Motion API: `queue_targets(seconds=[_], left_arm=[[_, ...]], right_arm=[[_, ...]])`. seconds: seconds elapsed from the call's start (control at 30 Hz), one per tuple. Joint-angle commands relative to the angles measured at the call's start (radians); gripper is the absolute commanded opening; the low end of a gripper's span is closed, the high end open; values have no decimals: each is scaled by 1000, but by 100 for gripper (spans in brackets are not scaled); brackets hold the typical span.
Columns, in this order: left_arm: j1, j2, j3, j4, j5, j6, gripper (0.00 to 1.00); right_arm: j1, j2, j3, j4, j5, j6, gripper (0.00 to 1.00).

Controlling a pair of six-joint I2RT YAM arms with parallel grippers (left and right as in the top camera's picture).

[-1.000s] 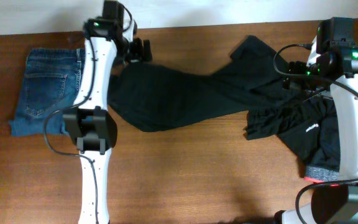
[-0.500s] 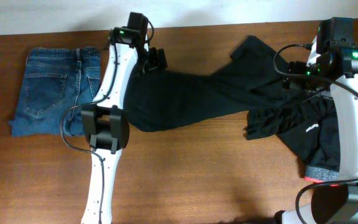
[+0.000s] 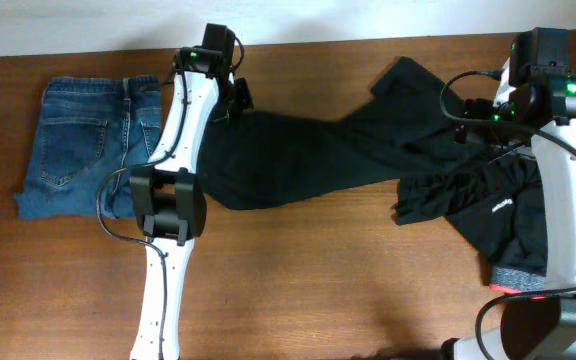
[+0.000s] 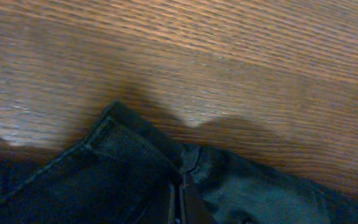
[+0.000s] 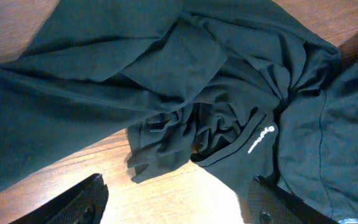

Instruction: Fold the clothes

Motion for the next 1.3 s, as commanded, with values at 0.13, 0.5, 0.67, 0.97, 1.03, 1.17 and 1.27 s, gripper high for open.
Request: queue_targets(seconds=[0.13,0.5,0.67,0.97,1.03,1.17,1.27], left_arm=[[19,-45,167,-158,-11,25,0],[4,-219,309,-439,49,174,1],[-16,-232,309,-439,60,174,1],[-24,-330,230,-439,-14,175,1],[-24,-394,139,-439,-49,175,1],[-23,-534,-99,-439,-77,175,1],[-15,-643,-301,-439,-82,167,1]], right_arm=[[-5,-14,16,3,5,4,77],[-5,-14,16,3,5,4,81],[-5,-14,16,-9,1,-23,81],[-5,-14,16,-8,2,-23,81],[-5,-14,16,-8,2,-23,82],[-5,-14,16,-8,2,-23,81],[-5,-14,16,-8,2,-23,81]])
